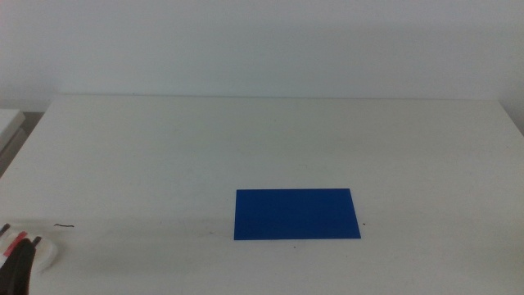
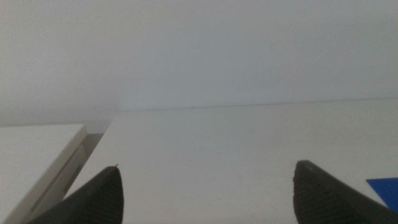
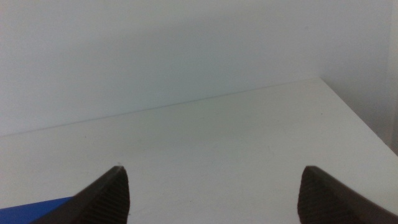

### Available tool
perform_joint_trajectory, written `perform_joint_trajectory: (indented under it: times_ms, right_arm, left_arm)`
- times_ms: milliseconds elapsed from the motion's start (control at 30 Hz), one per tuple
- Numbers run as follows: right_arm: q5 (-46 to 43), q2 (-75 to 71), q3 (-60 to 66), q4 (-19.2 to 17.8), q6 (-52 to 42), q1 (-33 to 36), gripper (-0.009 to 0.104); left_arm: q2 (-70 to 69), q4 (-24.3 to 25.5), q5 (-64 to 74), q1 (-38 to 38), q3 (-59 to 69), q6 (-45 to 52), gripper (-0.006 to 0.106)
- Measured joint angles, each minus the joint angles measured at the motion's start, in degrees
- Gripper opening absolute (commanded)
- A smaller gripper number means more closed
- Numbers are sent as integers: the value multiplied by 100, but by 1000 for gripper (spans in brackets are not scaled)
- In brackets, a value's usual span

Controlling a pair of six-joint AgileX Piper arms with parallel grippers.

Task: Use one arm to grab the shoe from the table and place it on the mat.

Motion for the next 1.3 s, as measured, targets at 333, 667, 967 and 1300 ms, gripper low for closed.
perform_joint_trajectory:
  times_ms: [333,667,967,1300]
  right_arm:
    - [0,0,0,0,0,0,79]
    - [0,0,0,0,0,0,79]
    - [0,0,0,0,0,0,79]
    - [0,0,0,0,0,0,79]
  left_arm:
    - [3097,-270,2485,1148,-3158,-655,94]
    - [6540,-43,5702,2153,-5805,-3351,94]
    - [8503,101,5395,2165,-5928,-4881,94]
    - [9521,-31,4554,2165,-5932,-5180,94]
